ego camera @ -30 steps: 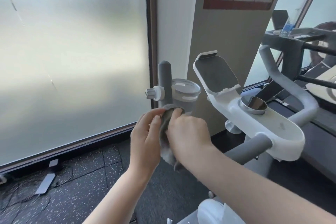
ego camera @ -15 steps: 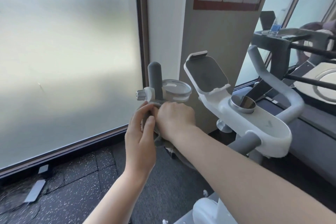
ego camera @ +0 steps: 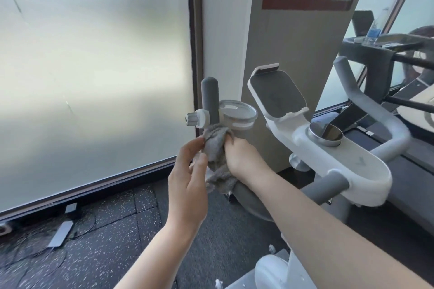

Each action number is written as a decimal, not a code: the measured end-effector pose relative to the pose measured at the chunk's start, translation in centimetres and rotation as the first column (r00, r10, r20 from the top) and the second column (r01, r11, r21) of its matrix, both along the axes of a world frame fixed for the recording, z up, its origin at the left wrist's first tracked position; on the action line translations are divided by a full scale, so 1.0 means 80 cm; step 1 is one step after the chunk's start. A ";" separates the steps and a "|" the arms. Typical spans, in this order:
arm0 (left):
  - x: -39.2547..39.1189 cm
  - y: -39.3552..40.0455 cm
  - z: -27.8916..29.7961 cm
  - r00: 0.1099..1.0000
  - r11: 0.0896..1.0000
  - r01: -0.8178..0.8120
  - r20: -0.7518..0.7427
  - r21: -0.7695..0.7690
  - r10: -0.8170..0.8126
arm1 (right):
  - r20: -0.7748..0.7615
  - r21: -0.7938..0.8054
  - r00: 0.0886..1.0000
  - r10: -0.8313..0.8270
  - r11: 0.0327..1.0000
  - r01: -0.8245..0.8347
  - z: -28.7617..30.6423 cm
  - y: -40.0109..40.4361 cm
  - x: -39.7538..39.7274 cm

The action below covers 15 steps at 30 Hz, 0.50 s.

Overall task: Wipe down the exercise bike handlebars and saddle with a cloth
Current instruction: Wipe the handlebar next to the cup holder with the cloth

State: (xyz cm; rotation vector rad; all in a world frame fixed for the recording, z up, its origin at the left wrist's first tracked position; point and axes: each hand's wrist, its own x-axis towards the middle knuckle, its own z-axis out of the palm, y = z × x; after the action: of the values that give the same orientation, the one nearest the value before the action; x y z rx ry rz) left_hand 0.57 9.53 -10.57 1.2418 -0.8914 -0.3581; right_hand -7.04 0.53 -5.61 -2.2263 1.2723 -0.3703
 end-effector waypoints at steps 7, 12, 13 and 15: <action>-0.001 -0.007 -0.002 0.996 0.999 -0.016 -0.092 0.038 0.020 | -0.190 -0.220 0.982 -0.022 0.975 -0.020 0.017 -0.001 0.027; -0.001 0.004 0.008 0.999 1.000 0.011 -0.035 0.029 -0.010 | 0.015 0.015 0.998 0.054 0.998 -0.054 0.002 -0.014 0.005; -0.001 0.007 0.009 1.000 0.999 0.019 -0.026 0.031 -0.018 | -0.058 -0.024 0.998 0.039 0.999 -0.040 -0.002 -0.010 0.000; 0.000 0.011 0.006 1.000 0.999 0.011 0.002 0.032 -0.011 | -0.217 -0.212 0.976 -0.005 0.976 -0.042 -0.001 0.002 -0.001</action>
State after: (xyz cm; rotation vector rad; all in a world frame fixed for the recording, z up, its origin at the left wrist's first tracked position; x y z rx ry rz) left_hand 0.59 10.40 -10.12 1.2675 -0.8972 -0.3814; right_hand -7.10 0.70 -5.72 -2.5173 1.3777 -0.2747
